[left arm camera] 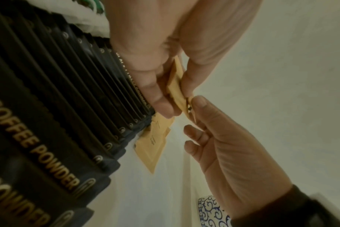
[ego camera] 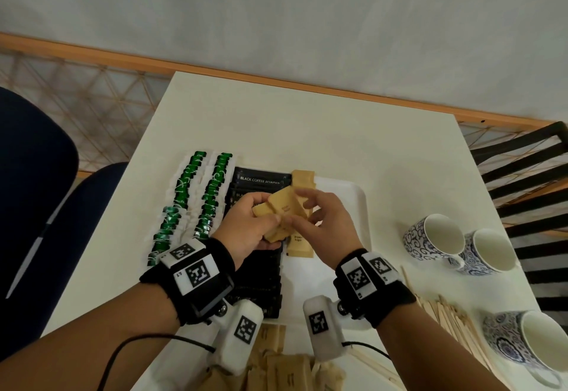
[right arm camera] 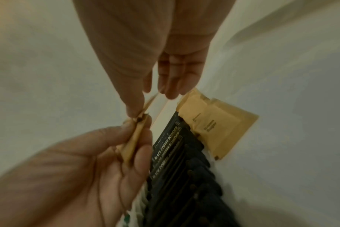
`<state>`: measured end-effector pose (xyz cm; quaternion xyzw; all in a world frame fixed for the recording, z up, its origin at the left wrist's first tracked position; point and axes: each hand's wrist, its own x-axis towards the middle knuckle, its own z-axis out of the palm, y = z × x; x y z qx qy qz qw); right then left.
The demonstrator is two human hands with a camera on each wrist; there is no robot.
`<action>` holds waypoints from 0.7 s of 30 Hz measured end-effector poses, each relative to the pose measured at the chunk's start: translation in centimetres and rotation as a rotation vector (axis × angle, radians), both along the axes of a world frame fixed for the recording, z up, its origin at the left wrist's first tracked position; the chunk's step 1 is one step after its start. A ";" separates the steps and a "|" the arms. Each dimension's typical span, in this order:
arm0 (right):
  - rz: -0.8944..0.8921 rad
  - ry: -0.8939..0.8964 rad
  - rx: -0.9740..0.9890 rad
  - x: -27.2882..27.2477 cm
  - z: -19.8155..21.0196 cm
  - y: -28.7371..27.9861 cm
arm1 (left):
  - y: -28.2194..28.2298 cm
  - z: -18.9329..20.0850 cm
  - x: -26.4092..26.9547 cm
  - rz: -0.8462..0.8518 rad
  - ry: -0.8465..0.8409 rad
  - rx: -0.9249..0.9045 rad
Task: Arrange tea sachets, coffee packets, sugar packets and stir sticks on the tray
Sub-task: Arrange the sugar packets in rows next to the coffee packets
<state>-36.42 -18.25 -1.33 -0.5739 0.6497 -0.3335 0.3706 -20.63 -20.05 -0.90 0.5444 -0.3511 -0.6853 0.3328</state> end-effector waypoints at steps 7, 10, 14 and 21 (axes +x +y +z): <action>-0.016 -0.358 0.243 -1.0 0.1 0.1 | 0.1 0.1 -0.1 -0.131 -0.044 -0.011; -0.077 -0.337 0.207 -1.5 -0.2 0.3 | 0.0 0.0 -0.2 -0.121 -0.045 -0.006; -0.210 -0.308 0.221 -3.4 -1.0 1.2 | -0.7 -0.5 0.6 0.011 -0.066 -0.004; -0.092 -0.087 0.467 -3.5 -2.9 3.2 | -1.3 -0.8 1.7 0.098 -0.076 -0.010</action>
